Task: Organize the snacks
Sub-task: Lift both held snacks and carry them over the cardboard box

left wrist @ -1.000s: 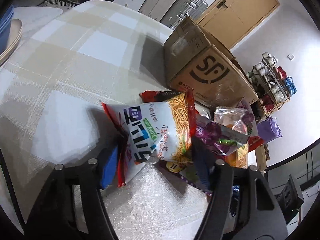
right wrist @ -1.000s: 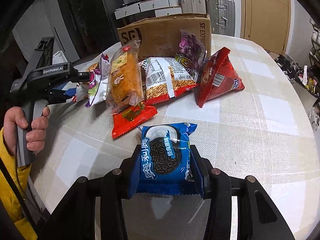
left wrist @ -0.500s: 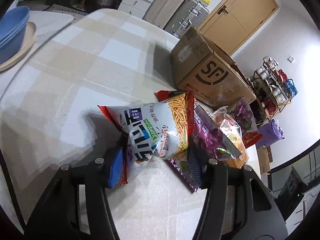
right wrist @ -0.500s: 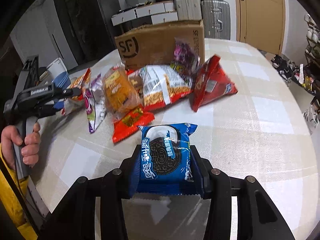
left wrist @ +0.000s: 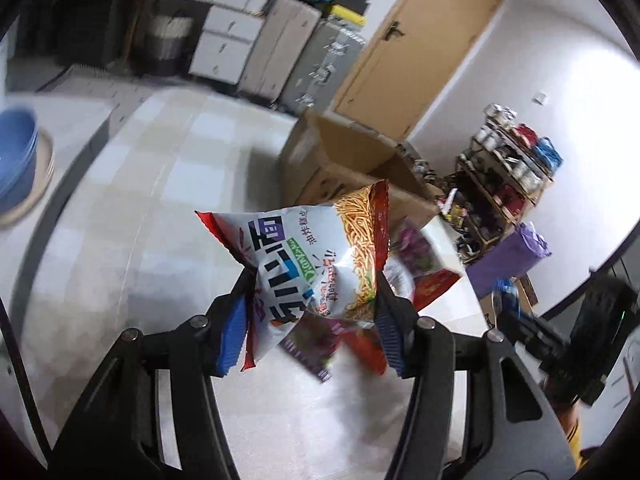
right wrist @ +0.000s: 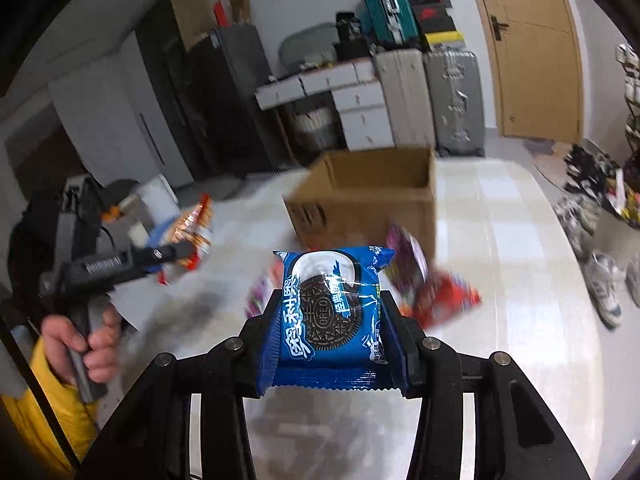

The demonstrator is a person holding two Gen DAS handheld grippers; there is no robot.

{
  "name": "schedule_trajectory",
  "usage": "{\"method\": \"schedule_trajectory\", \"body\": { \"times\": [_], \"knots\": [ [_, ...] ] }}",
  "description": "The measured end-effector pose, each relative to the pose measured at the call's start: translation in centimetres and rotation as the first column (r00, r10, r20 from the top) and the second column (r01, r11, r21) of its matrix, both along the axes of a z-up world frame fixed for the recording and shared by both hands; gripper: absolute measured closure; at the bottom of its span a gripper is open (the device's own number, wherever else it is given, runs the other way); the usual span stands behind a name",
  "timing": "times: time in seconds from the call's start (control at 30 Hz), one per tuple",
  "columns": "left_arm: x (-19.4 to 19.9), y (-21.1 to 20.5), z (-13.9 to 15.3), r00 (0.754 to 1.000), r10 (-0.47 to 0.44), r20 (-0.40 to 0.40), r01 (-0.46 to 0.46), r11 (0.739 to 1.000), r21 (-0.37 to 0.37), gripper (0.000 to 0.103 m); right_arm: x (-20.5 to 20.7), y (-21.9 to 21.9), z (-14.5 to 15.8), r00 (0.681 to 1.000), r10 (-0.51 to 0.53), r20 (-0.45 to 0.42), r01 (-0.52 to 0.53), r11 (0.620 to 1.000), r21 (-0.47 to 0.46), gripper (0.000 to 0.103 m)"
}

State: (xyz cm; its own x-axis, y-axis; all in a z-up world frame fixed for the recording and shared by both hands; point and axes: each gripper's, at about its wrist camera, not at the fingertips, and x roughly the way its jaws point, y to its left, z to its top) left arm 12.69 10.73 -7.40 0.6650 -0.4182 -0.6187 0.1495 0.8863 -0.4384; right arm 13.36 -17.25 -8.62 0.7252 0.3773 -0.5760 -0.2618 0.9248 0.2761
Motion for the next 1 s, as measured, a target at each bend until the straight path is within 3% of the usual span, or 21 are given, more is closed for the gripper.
{"method": "schedule_trajectory", "body": {
  "times": [0.2,0.47,0.6,0.77,1.0],
  "knots": [
    [3.0,-3.2,6.5,0.993,-0.075,0.093,0.069,0.995,0.073,0.050,4.1,0.1,6.5,0.996,0.052,0.068,-0.055,0.998,0.032,0.058],
    [8.6,-8.8,11.9,0.979,-0.148,0.139,0.123,0.977,0.172,0.050,12.9,0.0,10.9,0.995,0.074,0.061,-0.078,0.995,0.056,0.058],
    [12.9,-11.6,12.5,0.977,-0.173,0.124,0.138,0.959,0.246,0.050,17.6,-0.3,11.4,0.998,0.058,0.032,-0.059,0.998,0.033,0.058],
    [18.5,-14.5,12.4,0.979,-0.175,0.108,0.132,0.937,0.325,0.050,23.2,-1.3,10.0,0.999,0.040,-0.027,-0.039,0.999,0.037,0.058],
    [25.6,-15.7,9.8,0.987,-0.153,0.054,0.128,0.939,0.320,0.050,28.4,-2.4,6.9,0.993,0.032,-0.117,-0.024,0.997,0.070,0.058]
  ]
}}
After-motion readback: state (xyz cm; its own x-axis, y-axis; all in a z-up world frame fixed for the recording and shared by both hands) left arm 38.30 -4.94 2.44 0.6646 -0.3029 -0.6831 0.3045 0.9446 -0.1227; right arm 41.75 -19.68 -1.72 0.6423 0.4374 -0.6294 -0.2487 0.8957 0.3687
